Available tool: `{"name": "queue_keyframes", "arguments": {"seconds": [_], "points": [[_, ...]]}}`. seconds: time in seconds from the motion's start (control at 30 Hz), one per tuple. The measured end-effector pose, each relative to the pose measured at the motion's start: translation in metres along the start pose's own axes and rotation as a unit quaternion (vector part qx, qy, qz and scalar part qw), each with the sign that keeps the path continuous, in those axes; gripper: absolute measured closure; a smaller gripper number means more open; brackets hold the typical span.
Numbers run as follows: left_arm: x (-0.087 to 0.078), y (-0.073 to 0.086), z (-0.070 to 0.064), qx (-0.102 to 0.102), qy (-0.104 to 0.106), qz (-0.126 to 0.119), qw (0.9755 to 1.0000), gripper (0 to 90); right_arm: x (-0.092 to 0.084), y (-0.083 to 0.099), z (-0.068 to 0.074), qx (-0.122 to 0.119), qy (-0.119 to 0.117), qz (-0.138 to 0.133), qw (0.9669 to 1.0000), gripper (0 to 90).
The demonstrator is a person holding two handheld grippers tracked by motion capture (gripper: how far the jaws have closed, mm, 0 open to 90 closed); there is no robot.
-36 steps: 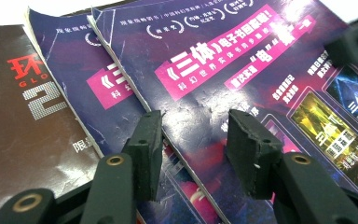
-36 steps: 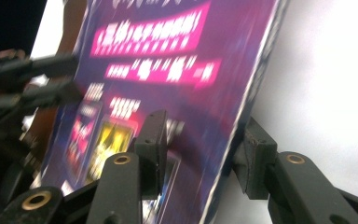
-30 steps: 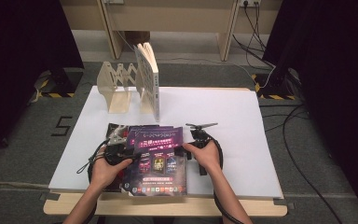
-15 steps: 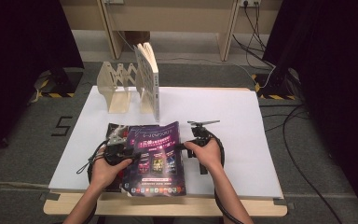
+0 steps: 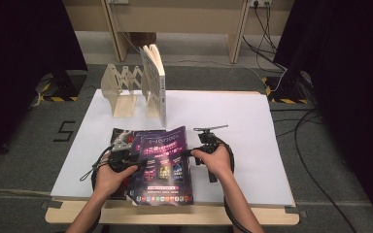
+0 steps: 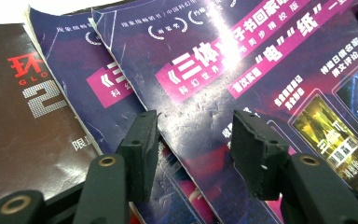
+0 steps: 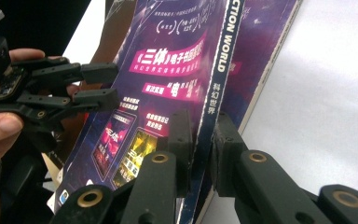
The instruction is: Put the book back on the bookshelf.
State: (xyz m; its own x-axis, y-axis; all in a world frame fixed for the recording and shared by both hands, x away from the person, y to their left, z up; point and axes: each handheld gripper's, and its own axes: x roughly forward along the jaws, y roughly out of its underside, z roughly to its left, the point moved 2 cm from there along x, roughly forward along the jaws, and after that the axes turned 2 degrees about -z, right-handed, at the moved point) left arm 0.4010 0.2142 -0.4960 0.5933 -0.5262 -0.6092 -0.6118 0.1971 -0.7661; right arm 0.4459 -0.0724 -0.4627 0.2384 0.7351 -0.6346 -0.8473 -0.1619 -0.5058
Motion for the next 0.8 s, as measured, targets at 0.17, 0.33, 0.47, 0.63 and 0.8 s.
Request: {"name": "queue_keyframes", "arguments": {"seconds": [0.17, 0.33, 0.47, 0.63, 0.8], "points": [[0.0, 0.0, 0.0, -0.002, 0.0, -0.001, 1.0, 48.9, -0.002, 0.0, 0.002, 0.014, -0.016, -0.013, 0.9997, 83.2], [-0.002, 0.0, 0.002, -0.01, 0.004, -0.005, 0.9999, 45.6, -0.004, -0.002, 0.006, 0.027, -0.032, -0.03, 0.9987, 84.7], [-0.007, -0.002, 0.005, -0.017, -0.002, -0.018, 0.9997, 43.0, -0.006, -0.004, 0.011, 0.022, -0.037, -0.043, 0.9981, 84.9], [-0.016, -0.007, 0.006, -0.025, -0.002, -0.041, 0.9988, 40.8, -0.009, -0.006, 0.019, 0.013, -0.041, -0.056, 0.9975, 84.9], [-0.022, -0.011, 0.005, -0.028, -0.002, -0.055, 0.9981, 39.9, -0.013, -0.01, 0.027, 0.005, -0.034, -0.065, 0.9973, 84.9]]}}
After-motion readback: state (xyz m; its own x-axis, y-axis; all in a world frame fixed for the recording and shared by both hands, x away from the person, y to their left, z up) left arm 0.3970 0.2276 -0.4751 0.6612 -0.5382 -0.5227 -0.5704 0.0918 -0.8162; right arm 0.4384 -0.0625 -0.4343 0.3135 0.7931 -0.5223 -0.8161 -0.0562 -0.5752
